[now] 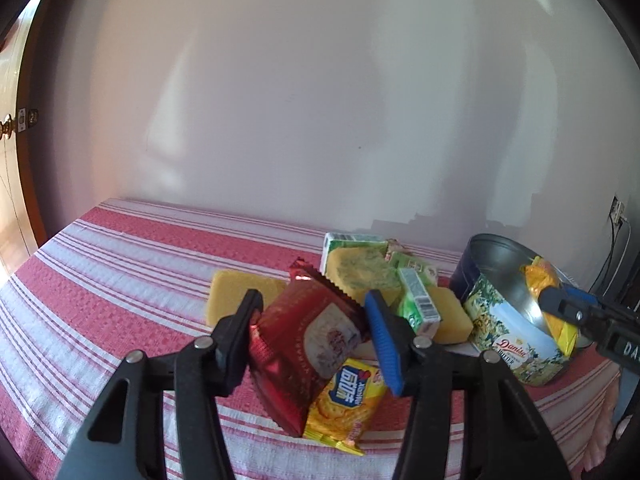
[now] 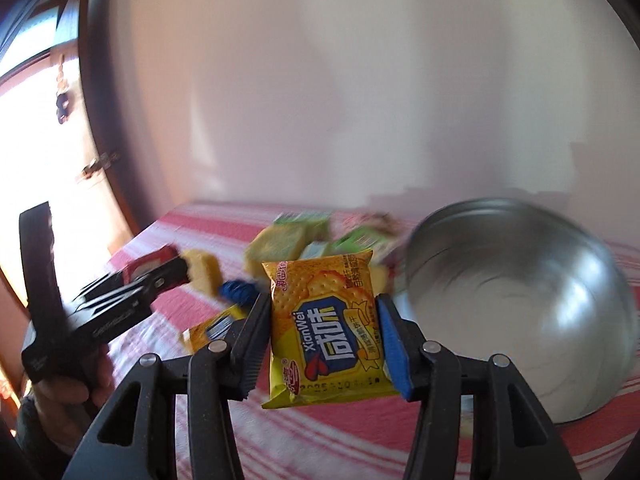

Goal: Organize objects
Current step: 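Carry both packets over the tin and open both tools to drop them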

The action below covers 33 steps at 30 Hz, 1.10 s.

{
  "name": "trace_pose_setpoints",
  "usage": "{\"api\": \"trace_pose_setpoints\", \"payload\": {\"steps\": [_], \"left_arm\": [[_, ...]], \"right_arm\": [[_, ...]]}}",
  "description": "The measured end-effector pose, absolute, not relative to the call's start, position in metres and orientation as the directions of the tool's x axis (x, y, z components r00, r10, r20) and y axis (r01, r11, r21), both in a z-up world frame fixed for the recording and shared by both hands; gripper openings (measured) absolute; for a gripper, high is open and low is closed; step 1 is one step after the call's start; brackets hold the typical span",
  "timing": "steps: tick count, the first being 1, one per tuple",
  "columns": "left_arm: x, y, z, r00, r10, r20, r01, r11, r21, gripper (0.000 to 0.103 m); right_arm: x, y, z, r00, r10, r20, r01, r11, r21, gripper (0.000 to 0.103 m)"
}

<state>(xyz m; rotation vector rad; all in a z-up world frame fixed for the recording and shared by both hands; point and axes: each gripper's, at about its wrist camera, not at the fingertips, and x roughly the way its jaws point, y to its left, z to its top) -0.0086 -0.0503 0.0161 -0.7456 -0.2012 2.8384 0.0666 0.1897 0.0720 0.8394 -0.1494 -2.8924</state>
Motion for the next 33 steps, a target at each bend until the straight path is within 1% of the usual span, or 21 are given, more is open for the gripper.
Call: {"api": "trace_pose_setpoints", "payload": {"steps": [4,7,12,15,18,23,25,28,33], "left_arm": [[-0.007,-0.022,0.025,-0.846,0.265,-0.463,-0.210,-0.963,-0.168,0.053],[-0.007,0.005,0.030,-0.839,0.300,-0.453,-0.257,-0.954,-0.154,0.053],[-0.012,0.057,0.040,-0.819,0.360,-0.447,-0.335,-0.932,-0.136,0.053],[-0.018,0.092,0.040,-0.790,0.405,-0.461,-0.385,-0.912,-0.142,0.053],[-0.023,0.123,0.039,-0.767,0.431,-0.475,-0.421,-0.897,-0.135,0.053],[-0.033,0.160,0.034,-0.744,0.444,-0.499,-0.452,-0.885,-0.114,0.053],[-0.037,0.170,0.030,-0.734,0.441,-0.517,-0.455,-0.884,-0.108,0.053],[-0.041,0.173,0.017,-0.722,0.433,-0.540,-0.453,-0.885,-0.103,0.053],[-0.045,0.181,0.011,-0.715,0.414,-0.564,-0.447,-0.890,-0.087,0.053]], "right_arm": [[0.073,0.230,0.086,-0.872,-0.026,-0.488,-0.041,-0.991,0.126,0.054],[0.079,0.259,0.087,-0.877,0.067,-0.475,-0.125,-0.988,0.092,0.054],[0.082,0.302,0.082,-0.862,0.154,-0.483,-0.218,-0.973,0.080,0.054],[0.081,0.319,0.077,-0.846,0.193,-0.498,-0.258,-0.964,0.065,0.054],[0.070,0.323,0.071,-0.824,0.234,-0.515,-0.280,-0.960,0.012,0.054],[0.053,0.332,0.062,-0.804,0.240,-0.544,-0.293,-0.956,0.012,0.054],[0.059,0.342,0.060,-0.795,0.241,-0.557,-0.294,-0.956,0.005,0.054],[0.054,0.343,0.054,-0.786,0.240,-0.570,-0.292,-0.956,0.000,0.054],[0.050,0.344,0.048,-0.781,0.235,-0.579,-0.292,-0.956,0.007,0.054]]}}
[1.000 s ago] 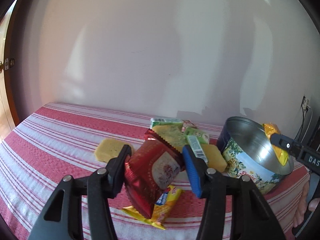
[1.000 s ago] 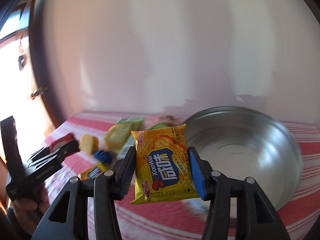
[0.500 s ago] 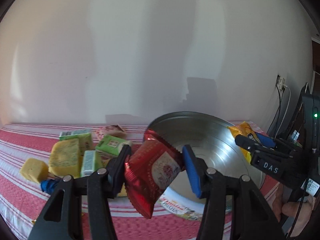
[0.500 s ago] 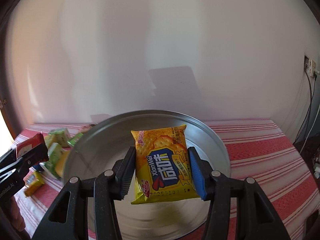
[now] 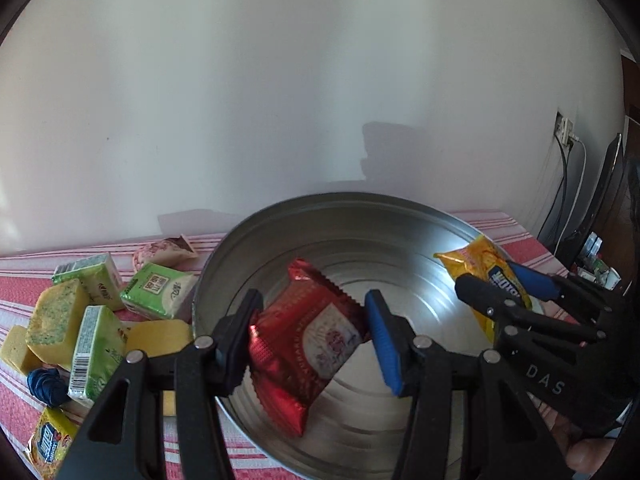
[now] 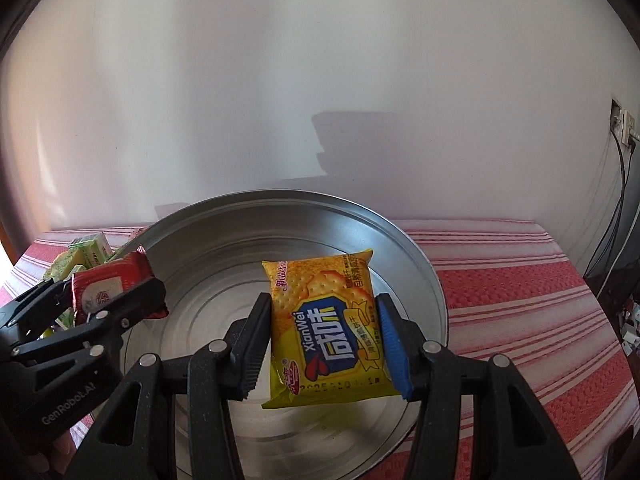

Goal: Organize objects
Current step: 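Carry both packets over the tin and open both tools to drop them, then move the right tool to the second yellow biscuit packet on the cloth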

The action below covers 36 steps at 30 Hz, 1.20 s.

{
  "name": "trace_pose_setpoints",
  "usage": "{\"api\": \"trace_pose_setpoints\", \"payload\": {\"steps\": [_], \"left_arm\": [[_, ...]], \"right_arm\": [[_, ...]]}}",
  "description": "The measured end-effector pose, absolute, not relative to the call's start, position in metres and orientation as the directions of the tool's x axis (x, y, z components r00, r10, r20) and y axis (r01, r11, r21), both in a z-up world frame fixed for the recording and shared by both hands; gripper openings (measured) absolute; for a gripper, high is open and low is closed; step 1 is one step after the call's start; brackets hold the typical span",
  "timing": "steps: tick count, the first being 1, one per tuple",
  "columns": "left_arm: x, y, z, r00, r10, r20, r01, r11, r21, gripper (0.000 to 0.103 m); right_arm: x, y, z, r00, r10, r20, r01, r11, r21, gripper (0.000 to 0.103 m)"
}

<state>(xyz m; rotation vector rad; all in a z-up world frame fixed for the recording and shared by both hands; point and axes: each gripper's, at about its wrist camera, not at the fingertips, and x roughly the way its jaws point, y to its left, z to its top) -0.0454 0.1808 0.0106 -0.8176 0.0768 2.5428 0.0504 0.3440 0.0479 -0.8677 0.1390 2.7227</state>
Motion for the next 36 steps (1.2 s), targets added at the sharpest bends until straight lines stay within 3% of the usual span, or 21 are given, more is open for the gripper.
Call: {"api": "trace_pose_setpoints", "payload": {"steps": [4,5,7,8,10,15,18,23,36], "left_arm": [[-0.047,0.182,0.006,-0.707,0.398,-0.585,-0.439,-0.895,-0.079,0.056],[-0.047,0.182,0.006,-0.706,0.395,-0.587,-0.434,-0.897,-0.081,0.063],[-0.045,0.180,0.008,-0.724,0.378,-0.578,-0.415,-0.907,-0.073,0.076],[-0.044,0.178,0.010,-0.729,0.378,-0.570,-0.415,-0.907,-0.071,0.089],[-0.038,0.173,0.016,-0.750,0.386,-0.537,-0.412,-0.908,-0.076,0.101],[-0.019,0.157,0.036,-0.838,0.329,-0.435,-0.354,-0.935,-0.024,0.103],[-0.017,0.139,0.039,-0.871,0.260,-0.416,-0.278,-0.960,-0.017,0.103],[-0.011,0.115,0.030,-0.888,0.158,-0.432,-0.191,-0.981,0.034,0.103],[0.000,0.093,0.010,-0.874,0.109,-0.473,-0.163,-0.984,0.073,0.103]], "right_arm": [[0.050,0.345,0.045,-0.773,0.230,-0.591,-0.302,-0.953,0.024,0.056],[0.050,0.346,0.045,-0.774,0.223,-0.592,-0.300,-0.953,0.033,0.058],[0.052,0.345,0.047,-0.781,0.221,-0.584,-0.302,-0.952,0.044,0.076],[0.054,0.344,0.049,-0.787,0.230,-0.572,-0.309,-0.950,0.043,0.077],[0.059,0.345,0.055,-0.801,0.258,-0.541,-0.327,-0.944,0.035,0.078],[0.079,0.360,0.066,-0.839,0.307,-0.449,-0.392,-0.914,0.107,0.084],[0.090,0.370,0.071,-0.852,0.320,-0.414,-0.417,-0.893,0.168,0.086],[0.095,0.371,0.072,-0.869,0.290,-0.401,-0.400,-0.889,0.223,0.086],[0.088,0.346,0.061,-0.877,0.295,-0.380,-0.373,-0.916,0.151,0.086]]}}
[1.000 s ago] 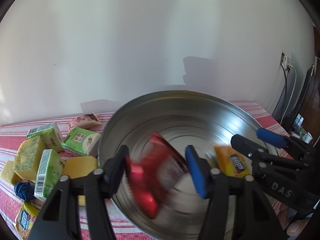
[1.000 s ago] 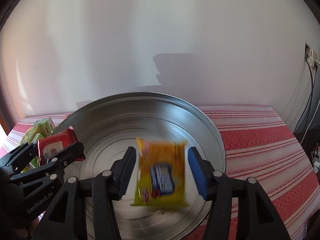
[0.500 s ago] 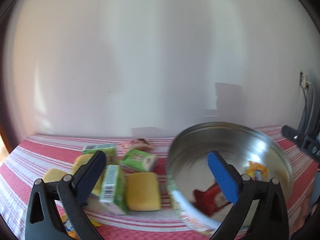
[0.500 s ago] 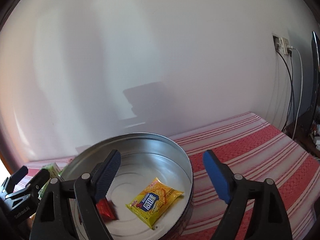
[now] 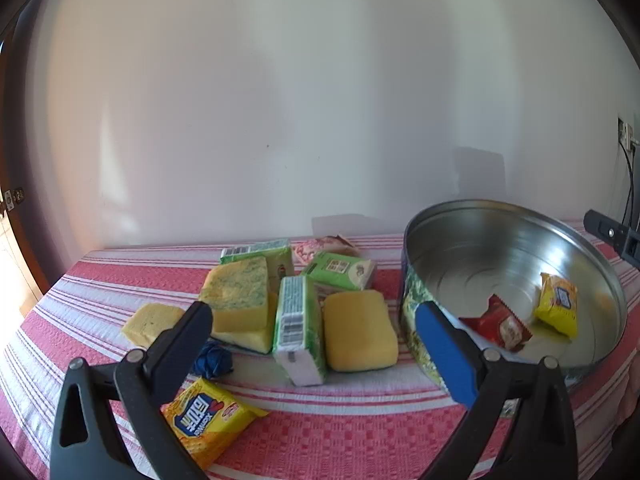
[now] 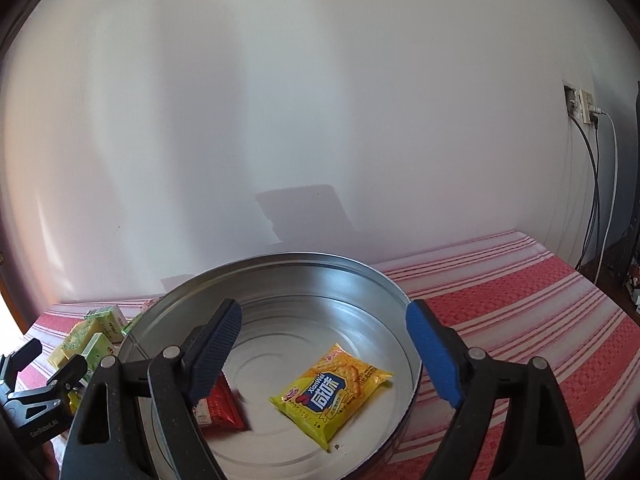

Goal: Organize objects
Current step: 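Move the right tool to the second yellow biscuit packet on the cloth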

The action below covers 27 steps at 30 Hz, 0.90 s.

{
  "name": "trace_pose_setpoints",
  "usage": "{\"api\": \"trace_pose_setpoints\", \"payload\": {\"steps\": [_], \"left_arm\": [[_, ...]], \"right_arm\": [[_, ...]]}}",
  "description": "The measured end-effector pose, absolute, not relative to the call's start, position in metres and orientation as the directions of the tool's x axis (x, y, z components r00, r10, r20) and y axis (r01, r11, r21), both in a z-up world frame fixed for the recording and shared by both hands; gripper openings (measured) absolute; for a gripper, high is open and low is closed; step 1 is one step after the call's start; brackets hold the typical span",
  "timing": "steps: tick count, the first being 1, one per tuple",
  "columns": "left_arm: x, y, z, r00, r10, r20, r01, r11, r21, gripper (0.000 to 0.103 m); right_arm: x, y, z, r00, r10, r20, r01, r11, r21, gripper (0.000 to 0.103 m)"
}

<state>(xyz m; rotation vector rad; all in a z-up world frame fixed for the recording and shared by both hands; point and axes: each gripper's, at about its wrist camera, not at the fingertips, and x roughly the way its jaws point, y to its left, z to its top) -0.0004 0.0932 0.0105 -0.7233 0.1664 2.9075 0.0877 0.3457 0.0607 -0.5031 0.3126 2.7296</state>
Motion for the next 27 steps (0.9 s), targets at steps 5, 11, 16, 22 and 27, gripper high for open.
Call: {"api": "trace_pose_setpoints", "payload": {"steps": [5,11,16,22,27], "left_arm": [[0.009,0.085,0.017,-0.874,0.110,-0.473,-0.153,-0.987,0.054,0.103],[0.013,0.081,0.018,-0.861,0.110,-0.497,-0.159,-0.986,0.057,0.103],[0.015,0.072,0.018,-0.855,0.123,-0.505,-0.169,-0.985,0.046,0.103],[0.020,0.059,0.019,-0.849,0.121,-0.515,-0.174,-0.983,0.055,0.103],[0.015,0.032,0.018,-0.845,0.109,-0.524,-0.160,-0.986,0.053,0.103]], "right_arm": [[0.088,0.343,0.058,-0.871,0.323,-0.370,-0.393,-0.910,0.133,0.086],[0.091,0.334,0.055,-0.866,0.366,-0.341,-0.420,-0.902,0.097,0.086],[0.090,0.323,0.053,-0.863,0.365,-0.350,-0.415,-0.906,0.079,0.086],[0.094,0.304,0.053,-0.872,0.341,-0.350,-0.392,-0.916,0.083,0.086],[0.097,0.272,0.056,-0.893,0.302,-0.333,-0.342,-0.937,0.066,0.086]]}}
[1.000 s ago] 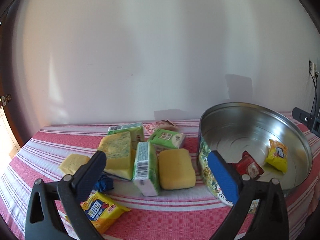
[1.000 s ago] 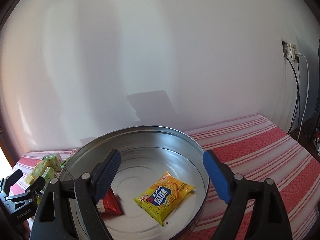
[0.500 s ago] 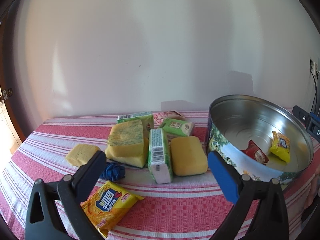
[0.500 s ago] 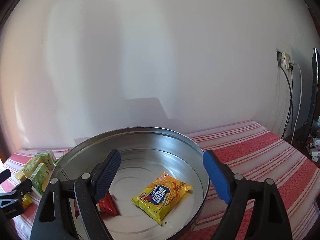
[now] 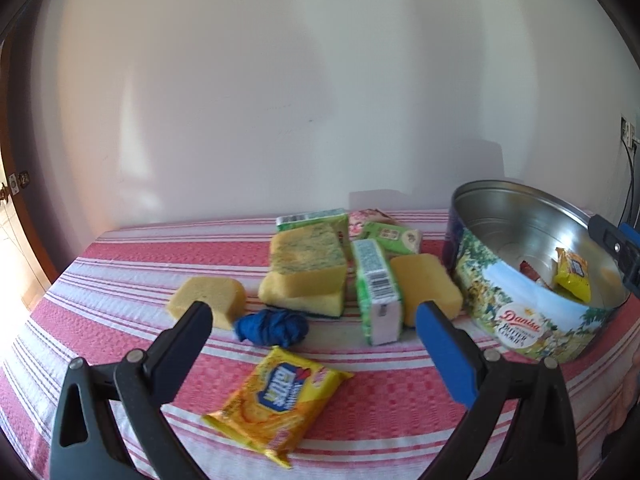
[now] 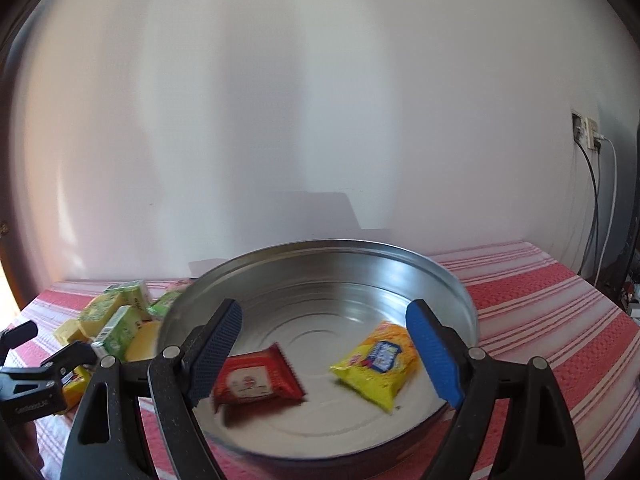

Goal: Organize objects
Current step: 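Move the right tool to the second yellow biscuit packet on the cloth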

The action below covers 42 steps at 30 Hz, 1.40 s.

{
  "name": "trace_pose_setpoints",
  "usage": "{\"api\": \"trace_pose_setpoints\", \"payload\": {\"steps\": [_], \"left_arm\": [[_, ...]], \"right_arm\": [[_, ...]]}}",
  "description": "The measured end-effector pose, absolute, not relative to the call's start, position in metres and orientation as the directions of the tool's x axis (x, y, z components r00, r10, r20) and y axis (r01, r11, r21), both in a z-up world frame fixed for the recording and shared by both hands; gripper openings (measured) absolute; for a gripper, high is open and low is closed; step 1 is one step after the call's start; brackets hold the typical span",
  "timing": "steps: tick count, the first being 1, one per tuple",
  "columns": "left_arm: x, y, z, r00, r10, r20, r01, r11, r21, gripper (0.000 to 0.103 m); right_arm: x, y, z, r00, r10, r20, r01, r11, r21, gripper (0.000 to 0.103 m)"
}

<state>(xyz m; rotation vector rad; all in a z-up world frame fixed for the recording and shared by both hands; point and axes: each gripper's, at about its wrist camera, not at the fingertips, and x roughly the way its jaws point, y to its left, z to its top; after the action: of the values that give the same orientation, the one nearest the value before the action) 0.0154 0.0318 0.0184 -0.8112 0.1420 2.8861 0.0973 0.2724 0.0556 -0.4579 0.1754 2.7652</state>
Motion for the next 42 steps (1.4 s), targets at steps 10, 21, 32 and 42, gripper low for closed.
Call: {"api": "trace_pose_setpoints", "payload": {"steps": [10,21,32,42], "left_arm": [[-0.003,-0.033,0.012,-0.822,0.040,-0.568,-0.084,-0.995,0.053,0.103],[-0.020,-0.098,0.003,-0.801,-0.083,-0.593,0.034,-0.995,0.093,0.103],[-0.023,-0.120,0.002,-0.794,-0.113,-0.598,0.042,-0.991,0.131,0.103],[-0.023,-0.115,0.000,-0.787,-0.097,-0.610,0.017,-0.990,0.137,0.103]], "right_arm": [[0.073,0.189,0.052,-0.911,0.111,-0.398,-0.132,-0.991,0.028,0.086],[0.038,0.109,0.037,-0.830,-0.121,-0.544,0.117,-0.992,0.043,0.086],[-0.006,0.059,0.006,-0.648,-0.245,-0.721,0.269,-0.959,0.084,0.086],[-0.021,0.049,-0.004,-0.580,-0.327,-0.746,0.343,-0.929,0.140,0.086]]}}
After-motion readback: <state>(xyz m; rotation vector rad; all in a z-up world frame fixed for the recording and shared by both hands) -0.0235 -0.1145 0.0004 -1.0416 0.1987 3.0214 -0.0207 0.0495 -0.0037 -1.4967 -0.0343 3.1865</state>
